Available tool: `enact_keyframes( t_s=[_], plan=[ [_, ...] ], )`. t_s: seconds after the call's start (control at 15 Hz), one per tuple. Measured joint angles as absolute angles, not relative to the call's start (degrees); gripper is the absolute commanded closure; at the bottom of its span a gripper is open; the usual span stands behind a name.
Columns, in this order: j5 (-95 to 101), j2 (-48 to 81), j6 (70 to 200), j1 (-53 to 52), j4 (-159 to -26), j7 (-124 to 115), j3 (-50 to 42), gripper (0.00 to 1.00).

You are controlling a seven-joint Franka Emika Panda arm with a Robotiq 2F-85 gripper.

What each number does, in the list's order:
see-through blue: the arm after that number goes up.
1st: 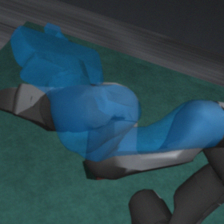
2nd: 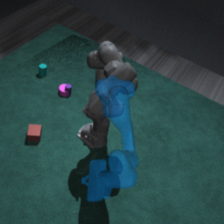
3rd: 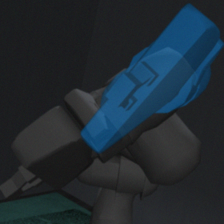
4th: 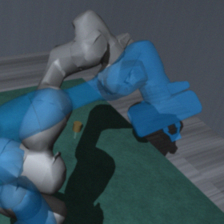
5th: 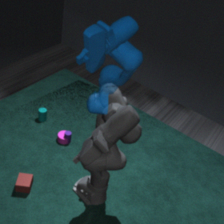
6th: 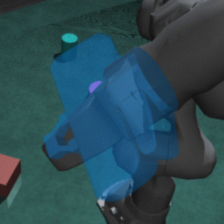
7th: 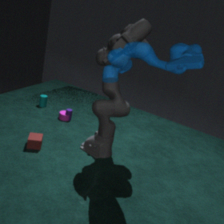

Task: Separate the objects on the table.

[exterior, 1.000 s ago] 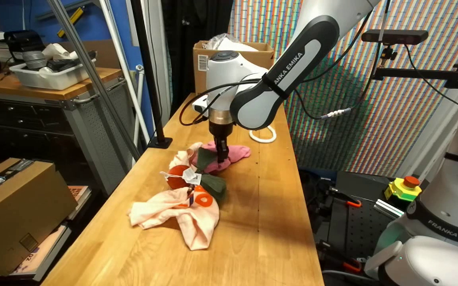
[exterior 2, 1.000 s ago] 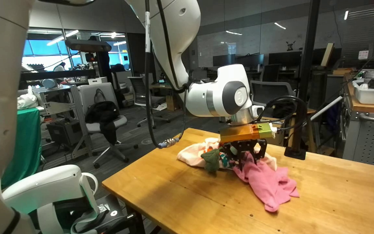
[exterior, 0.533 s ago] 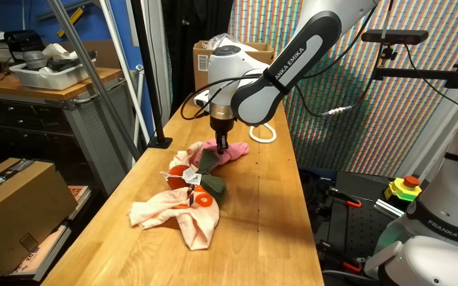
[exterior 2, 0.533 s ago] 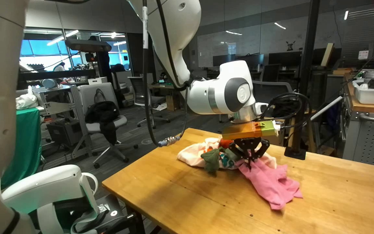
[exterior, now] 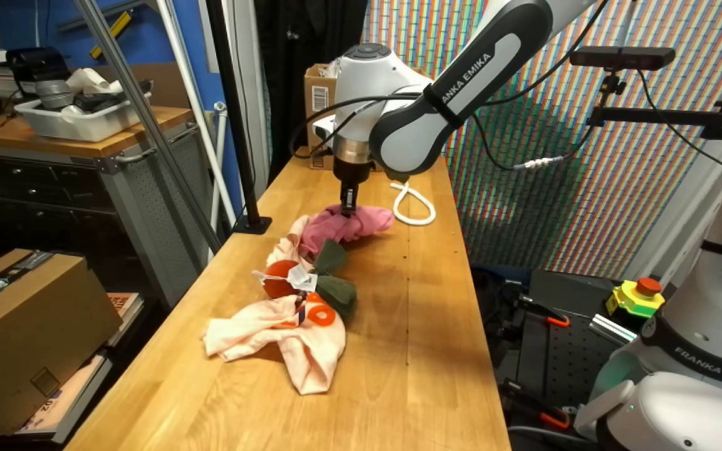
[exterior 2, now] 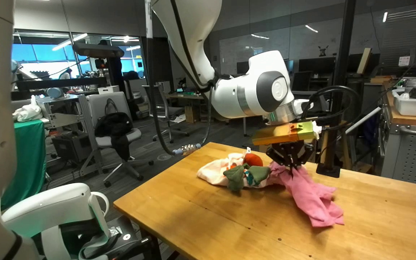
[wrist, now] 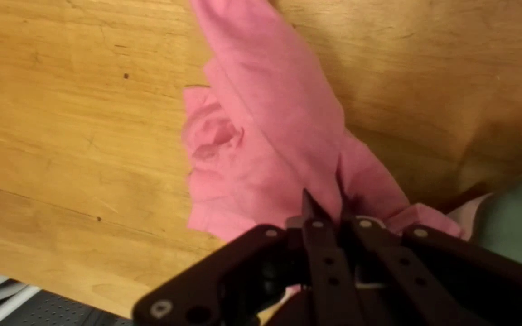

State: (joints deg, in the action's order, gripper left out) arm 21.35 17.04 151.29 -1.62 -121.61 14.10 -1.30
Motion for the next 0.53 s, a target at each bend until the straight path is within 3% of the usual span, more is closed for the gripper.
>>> enact_keyframes(
  t_s=[0.53],
  plan=[
    [35.0,16.0,155.6,-3.4,-115.1,-8.7,-9.9,0.97]
  ],
)
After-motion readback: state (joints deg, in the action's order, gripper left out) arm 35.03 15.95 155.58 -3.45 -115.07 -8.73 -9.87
